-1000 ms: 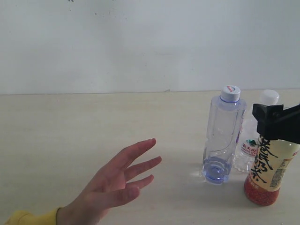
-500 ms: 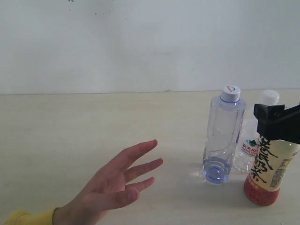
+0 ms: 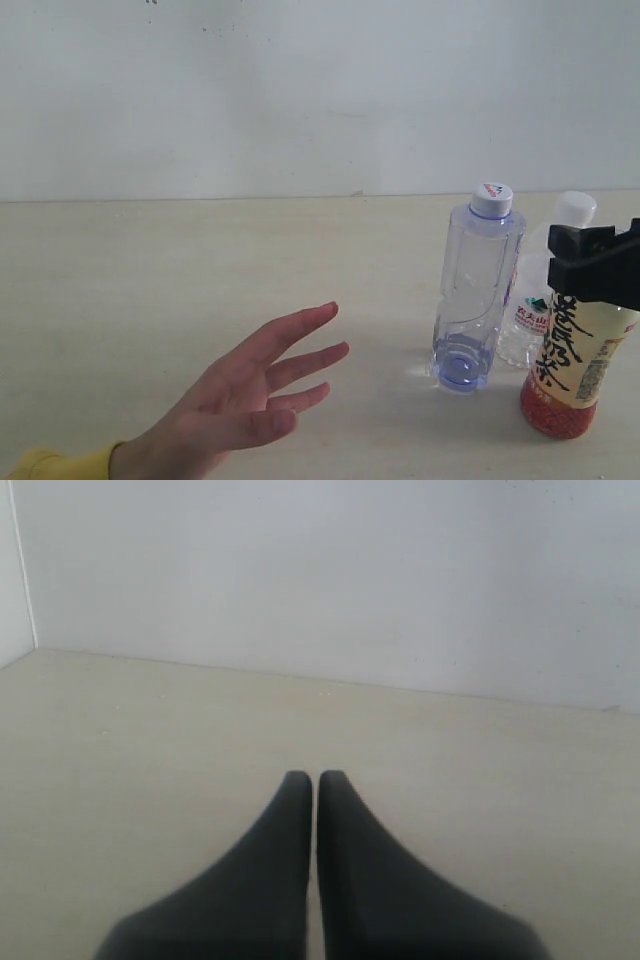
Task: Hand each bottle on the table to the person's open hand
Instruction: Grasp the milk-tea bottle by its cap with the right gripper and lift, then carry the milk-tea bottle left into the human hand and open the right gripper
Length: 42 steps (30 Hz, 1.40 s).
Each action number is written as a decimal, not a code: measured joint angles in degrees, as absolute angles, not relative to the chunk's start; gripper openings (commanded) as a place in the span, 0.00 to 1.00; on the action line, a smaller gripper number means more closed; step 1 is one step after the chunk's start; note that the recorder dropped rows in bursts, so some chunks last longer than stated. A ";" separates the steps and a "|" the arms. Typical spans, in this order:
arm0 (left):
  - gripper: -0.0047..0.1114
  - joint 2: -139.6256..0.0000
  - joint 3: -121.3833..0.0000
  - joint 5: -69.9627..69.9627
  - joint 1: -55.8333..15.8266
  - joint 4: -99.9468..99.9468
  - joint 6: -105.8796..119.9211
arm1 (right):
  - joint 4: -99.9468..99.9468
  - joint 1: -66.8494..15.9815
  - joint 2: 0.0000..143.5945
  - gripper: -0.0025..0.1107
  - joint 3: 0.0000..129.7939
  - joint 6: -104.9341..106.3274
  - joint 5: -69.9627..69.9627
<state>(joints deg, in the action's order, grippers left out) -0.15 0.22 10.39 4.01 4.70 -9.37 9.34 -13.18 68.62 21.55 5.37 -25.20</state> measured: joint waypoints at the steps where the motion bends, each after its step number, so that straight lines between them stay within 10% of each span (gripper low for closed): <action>1: 0.08 -0.15 0.22 10.39 4.01 4.70 -9.37 | 9.34 -13.18 68.62 0.53 21.55 5.37 -25.20; 5: 0.08 -0.15 0.22 10.39 4.01 4.70 -9.37 | 9.34 -13.18 68.62 0.43 21.55 5.37 -25.20; 10: 0.08 -0.15 0.22 10.39 4.01 4.70 -9.37 | 9.34 -13.18 68.62 0.02 21.55 5.63 -25.20; 27: 0.08 -0.15 0.22 10.39 4.01 4.70 -9.37 | 13.42 -13.94 45.70 0.02 21.66 8.33 -0.40; 42: 0.08 -0.15 0.22 10.39 4.01 4.70 -9.37 | 15.58 -46.69 56.89 0.02 23.86 7.35 -14.96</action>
